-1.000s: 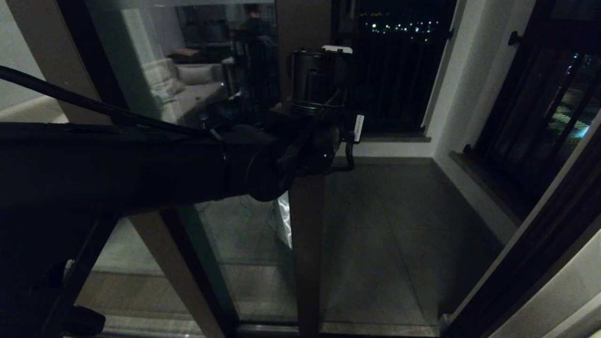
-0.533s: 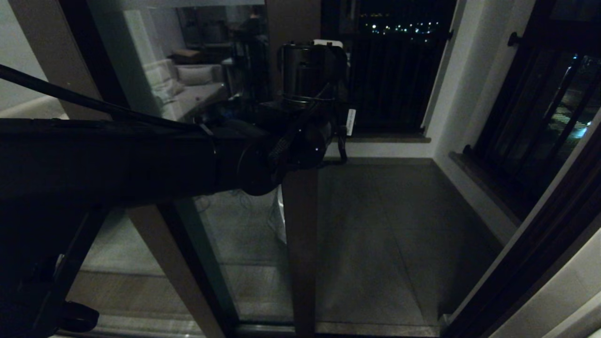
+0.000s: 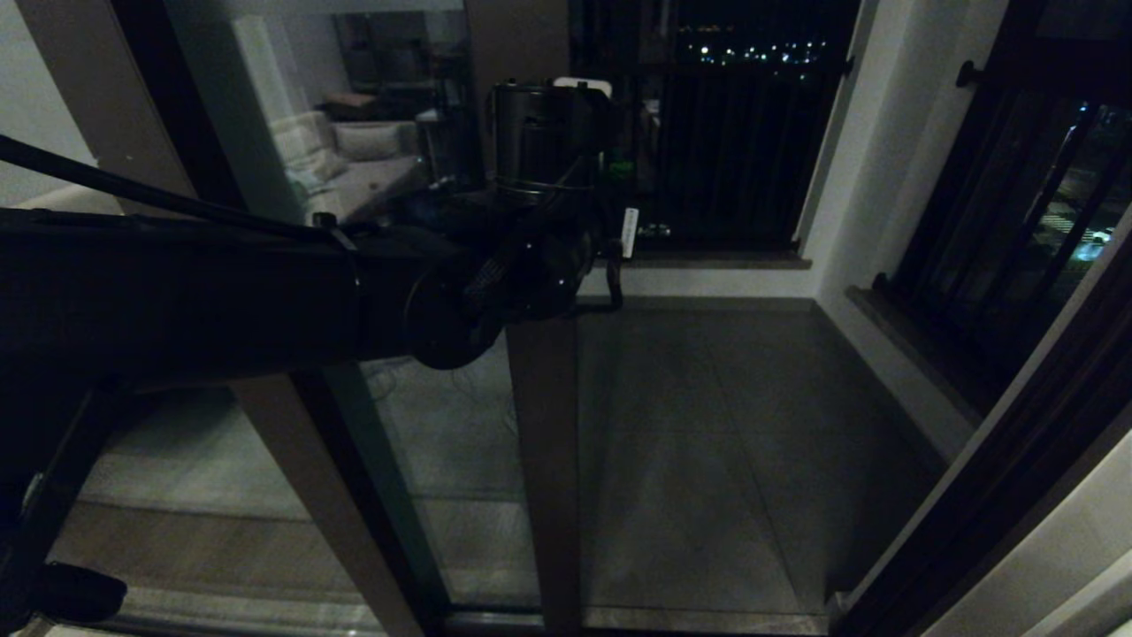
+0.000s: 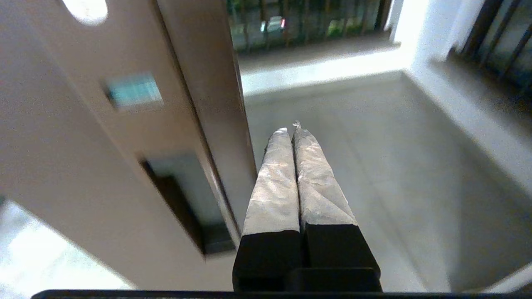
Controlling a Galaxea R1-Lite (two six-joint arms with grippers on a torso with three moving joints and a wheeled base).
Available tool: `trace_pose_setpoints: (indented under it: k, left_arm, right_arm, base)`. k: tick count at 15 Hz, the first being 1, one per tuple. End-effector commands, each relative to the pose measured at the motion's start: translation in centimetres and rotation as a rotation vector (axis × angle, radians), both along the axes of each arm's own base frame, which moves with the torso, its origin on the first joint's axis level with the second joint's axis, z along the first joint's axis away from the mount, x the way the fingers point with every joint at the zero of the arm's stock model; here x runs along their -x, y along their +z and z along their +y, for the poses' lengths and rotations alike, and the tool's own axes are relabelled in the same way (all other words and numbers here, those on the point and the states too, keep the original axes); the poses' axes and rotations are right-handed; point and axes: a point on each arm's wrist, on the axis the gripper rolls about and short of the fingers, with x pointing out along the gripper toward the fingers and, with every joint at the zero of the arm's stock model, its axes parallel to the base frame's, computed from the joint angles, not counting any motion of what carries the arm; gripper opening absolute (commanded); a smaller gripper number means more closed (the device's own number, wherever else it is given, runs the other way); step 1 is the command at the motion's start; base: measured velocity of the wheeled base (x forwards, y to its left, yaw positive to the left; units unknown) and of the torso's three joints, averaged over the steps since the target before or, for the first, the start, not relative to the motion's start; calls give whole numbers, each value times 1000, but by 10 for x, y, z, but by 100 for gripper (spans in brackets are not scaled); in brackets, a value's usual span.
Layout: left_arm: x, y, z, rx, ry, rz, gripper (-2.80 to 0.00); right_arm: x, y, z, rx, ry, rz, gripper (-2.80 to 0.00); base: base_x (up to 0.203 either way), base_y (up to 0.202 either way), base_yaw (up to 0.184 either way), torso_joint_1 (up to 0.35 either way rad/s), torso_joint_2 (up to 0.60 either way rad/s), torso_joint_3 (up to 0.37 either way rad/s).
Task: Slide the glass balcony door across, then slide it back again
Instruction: Open the slid door
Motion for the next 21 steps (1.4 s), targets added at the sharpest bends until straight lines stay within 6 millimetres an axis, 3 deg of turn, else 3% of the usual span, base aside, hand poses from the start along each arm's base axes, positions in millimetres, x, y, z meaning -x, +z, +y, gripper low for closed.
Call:
trace_pose_setpoints:
  k: [1,21]
  left_arm:
    - [5,6,14,-4,17,4,-280]
    - [-7,20,82,10,158,-3,-280]
  right_arm:
    - [0,0,0,-1,0,0,-280]
    - [0,0,0,1,0,1,-280]
  base:
    - [0,0,0,0,0,0]
    - [0,0,0,0,0,0]
